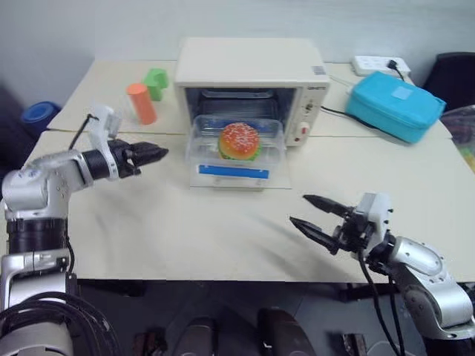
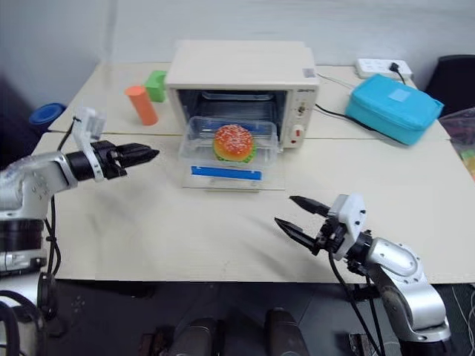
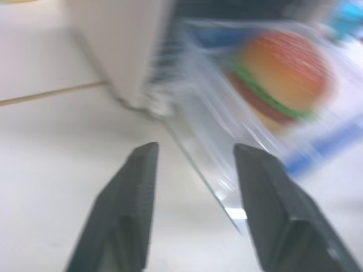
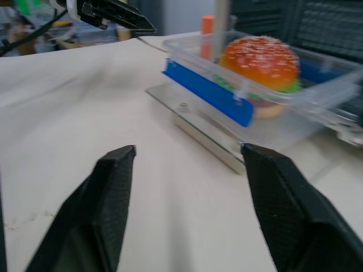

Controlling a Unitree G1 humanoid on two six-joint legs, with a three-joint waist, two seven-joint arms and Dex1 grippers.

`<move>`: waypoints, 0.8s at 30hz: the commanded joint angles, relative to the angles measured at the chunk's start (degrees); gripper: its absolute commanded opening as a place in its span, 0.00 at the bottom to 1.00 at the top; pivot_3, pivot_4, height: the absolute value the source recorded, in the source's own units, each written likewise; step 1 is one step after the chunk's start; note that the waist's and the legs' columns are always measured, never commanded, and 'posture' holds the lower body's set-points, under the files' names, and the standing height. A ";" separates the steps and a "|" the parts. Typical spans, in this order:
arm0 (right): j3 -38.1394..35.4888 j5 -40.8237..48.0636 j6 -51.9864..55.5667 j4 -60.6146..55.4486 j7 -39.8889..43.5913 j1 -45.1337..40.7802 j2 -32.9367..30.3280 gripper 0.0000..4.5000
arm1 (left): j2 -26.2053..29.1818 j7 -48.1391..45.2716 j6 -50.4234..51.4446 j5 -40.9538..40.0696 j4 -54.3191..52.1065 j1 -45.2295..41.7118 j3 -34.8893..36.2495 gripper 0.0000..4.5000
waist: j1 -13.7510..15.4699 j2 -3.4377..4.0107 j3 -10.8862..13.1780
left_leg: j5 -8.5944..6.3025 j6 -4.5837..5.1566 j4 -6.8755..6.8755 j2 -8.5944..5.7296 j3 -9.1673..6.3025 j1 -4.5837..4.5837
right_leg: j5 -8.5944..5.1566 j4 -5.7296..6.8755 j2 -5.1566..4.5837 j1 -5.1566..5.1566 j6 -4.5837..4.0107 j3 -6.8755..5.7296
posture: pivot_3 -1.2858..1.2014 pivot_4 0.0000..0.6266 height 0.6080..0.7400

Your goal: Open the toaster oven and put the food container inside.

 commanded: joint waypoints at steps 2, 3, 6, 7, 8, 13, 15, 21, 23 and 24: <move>5.21 -7.91 -2.58 10.92 1.12 -9.65 0.94 0.34 | -3.51 -6.23 -14.51 2.99 -5.62 5.74 -4.29 0.16 | 0.42 0.01 0.00 | -0.03 0.20 -0.01 -0.17 0.02 0.07 | 0.02 -0.03 -0.18 0.09 0.04 0.02 | 0.52 0.24 1.00; 5.59 -8.65 -3.09 12.96 0.95 -11.39 1.69 0.25 | -4.46 -5.90 -15.88 3.84 -5.52 6.26 -5.03 0.07 | 0.64 0.01 0.00 | -0.02 0.30 -0.01 -0.26 0.01 0.02 | 0.04 -0.03 -0.26 0.08 0.06 0.01 | 0.52 0.24 1.00; 7.74 -13.40 -6.16 22.00 0.17 -18.72 4.18 0.02 | -9.49 -2.13 -20.54 7.19 -3.45 5.79 -7.32 0.00 | 0.73 0.00 0.00 | -0.03 0.31 0.00 -0.26 0.01 -0.11 | 0.05 -0.01 -0.21 -0.05 0.08 -0.02 | 0.52 0.24 1.00; 7.91 -14.39 -7.08 23.70 -0.03 -19.85 4.67 0.01 | -10.52 -1.25 -21.77 7.92 -2.73 5.60 -7.43 0.00 | 0.72 0.01 0.00 | -0.03 0.31 0.01 -0.26 0.04 -0.14 | 0.05 0.00 -0.18 -0.10 0.09 -0.01 | 0.52 0.24 1.00; 7.92 -15.07 -8.11 26.05 0.20 -21.55 5.30 0.01 | -12.23 0.44 -22.65 8.58 -1.28 4.77 -7.40 0.00 | 0.69 0.01 0.00 | -0.03 0.31 0.01 -0.26 0.08 -0.15 | 0.05 0.03 -0.16 -0.13 0.09 0.00 | 0.52 0.24 1.00; 7.58 -18.08 -13.19 36.69 0.67 -29.38 7.59 0.01 | -19.69 7.76 -27.10 9.60 6.34 0.01 -5.20 0.00 | 0.42 0.00 0.00 | -0.04 0.35 0.11 -0.26 0.26 -0.17 | 0.09 0.13 -0.10 -0.19 0.15 -0.06 | 0.52 0.24 1.00; 7.07 -18.61 -14.65 40.30 0.34 -32.13 8.74 0.01 | -22.07 10.66 -27.97 9.06 8.65 -1.41 -3.65 0.00 | -0.01 0.00 0.00 | -0.04 0.38 0.11 -0.26 0.33 -0.16 | 0.13 0.34 -0.09 -0.19 0.23 -0.09 | 0.52 0.24 1.00; 6.32 -21.21 -19.76 51.59 -2.19 -39.63 11.80 0.01 | -26.22 17.68 -30.17 9.18 13.31 -3.73 -0.16 0.00 | -1.03 0.00 0.00 | -0.03 0.37 0.10 -0.20 0.41 -0.14 | 0.14 0.44 -0.05 -0.28 0.26 -0.13 | 0.52 0.24 1.00; 5.83 -22.24 -21.69 56.38 -3.80 -42.64 12.80 0.01 | -26.90 19.11 -31.35 10.08 15.80 -4.96 -0.03 0.00 | -1.21 0.00 0.00 | -0.03 0.36 0.10 -0.20 0.41 -0.14 | 0.14 0.45 -0.06 -0.28 0.26 -0.12 | 0.52 0.24 1.00; 5.56 -22.67 -22.50 58.73 -4.71 -44.18 13.31 0.01 | -27.18 19.95 -31.98 10.52 17.31 -5.76 0.11 0.00 | -1.29 0.00 0.00 | -0.03 0.36 0.10 -0.21 0.41 -0.15 | 0.14 0.44 -0.06 -0.28 0.25 -0.12 | 0.52 0.24 1.00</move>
